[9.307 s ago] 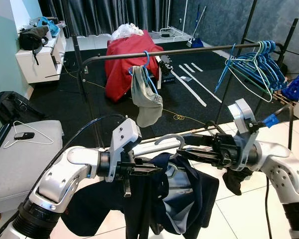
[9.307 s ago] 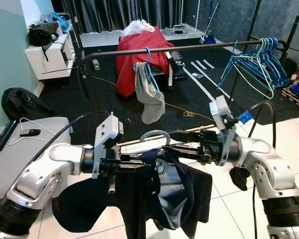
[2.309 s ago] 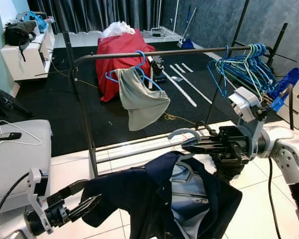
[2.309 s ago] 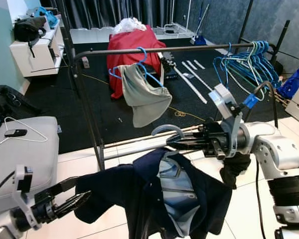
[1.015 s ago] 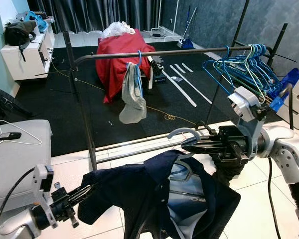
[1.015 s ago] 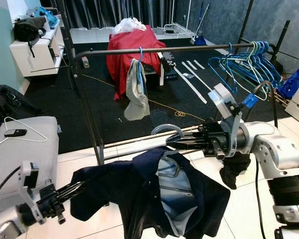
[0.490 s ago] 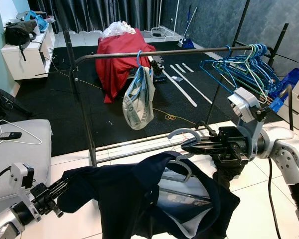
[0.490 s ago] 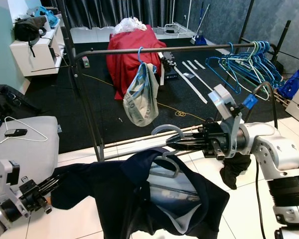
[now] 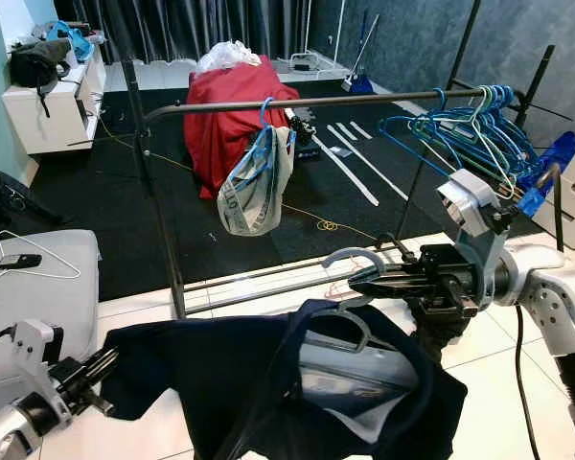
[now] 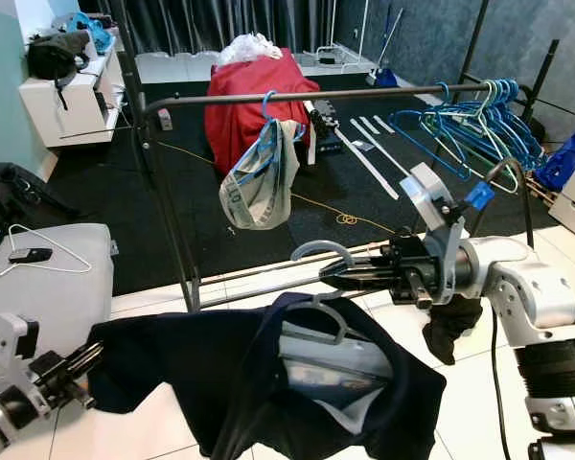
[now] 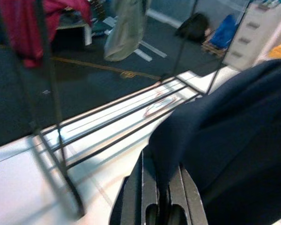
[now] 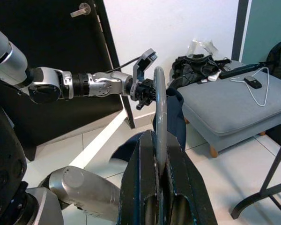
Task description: Hang hanger
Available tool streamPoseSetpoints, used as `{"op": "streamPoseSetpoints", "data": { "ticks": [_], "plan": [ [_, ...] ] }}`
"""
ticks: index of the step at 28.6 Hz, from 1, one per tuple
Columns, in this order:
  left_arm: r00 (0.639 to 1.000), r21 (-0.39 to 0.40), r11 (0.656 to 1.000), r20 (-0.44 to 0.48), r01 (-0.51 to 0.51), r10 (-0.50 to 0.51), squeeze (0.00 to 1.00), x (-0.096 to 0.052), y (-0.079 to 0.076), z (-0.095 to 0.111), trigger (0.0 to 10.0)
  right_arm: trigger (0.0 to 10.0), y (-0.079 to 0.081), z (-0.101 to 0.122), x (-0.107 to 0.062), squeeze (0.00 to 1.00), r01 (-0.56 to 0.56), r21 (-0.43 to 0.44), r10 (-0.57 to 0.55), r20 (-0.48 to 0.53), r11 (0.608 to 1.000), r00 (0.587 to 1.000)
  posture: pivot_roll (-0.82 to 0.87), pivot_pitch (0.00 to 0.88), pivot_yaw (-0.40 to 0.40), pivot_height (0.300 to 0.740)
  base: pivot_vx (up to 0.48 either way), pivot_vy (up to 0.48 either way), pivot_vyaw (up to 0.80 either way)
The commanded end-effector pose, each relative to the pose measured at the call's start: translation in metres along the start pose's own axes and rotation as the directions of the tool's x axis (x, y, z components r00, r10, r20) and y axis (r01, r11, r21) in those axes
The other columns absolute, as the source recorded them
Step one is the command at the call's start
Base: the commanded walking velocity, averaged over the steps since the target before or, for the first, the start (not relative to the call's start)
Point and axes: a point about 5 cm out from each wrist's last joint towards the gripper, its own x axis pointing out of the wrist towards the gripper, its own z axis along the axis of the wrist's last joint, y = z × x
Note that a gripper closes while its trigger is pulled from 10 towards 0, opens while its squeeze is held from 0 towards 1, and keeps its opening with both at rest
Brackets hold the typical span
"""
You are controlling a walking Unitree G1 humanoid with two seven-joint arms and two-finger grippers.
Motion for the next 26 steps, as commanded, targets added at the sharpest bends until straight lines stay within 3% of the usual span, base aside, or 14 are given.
{"op": "streamPoseSetpoints", "data": {
  "ticks": [1,11,26],
  "plan": [
    [0.998,0.019,0.998,-0.026,-0.055,0.056,0.00,-0.007,0.009,-0.001,0.0,0.0,0.004,0.005,-0.002,0.00,-0.021,-0.018,0.021,0.004,1.000,1.000,-0.10,0.046,-0.043,0.740,0.000,0.000,0.00],
    [0.976,0.086,0.980,-0.110,-0.181,0.190,0.00,-0.013,0.024,-0.012,0.0,0.0,0.004,0.004,-0.002,0.00,-0.021,-0.013,0.021,0.003,1.000,1.000,-0.10,0.051,-0.042,0.740,0.000,0.000,0.00],
    [0.958,0.128,0.964,-0.139,-0.234,0.251,0.00,-0.017,0.032,-0.016,0.0,0.0,0.003,0.004,-0.003,0.00,-0.021,-0.013,0.021,0.004,1.000,1.000,-0.10,0.052,-0.040,0.740,0.000,0.000,0.00]
  ]
}}
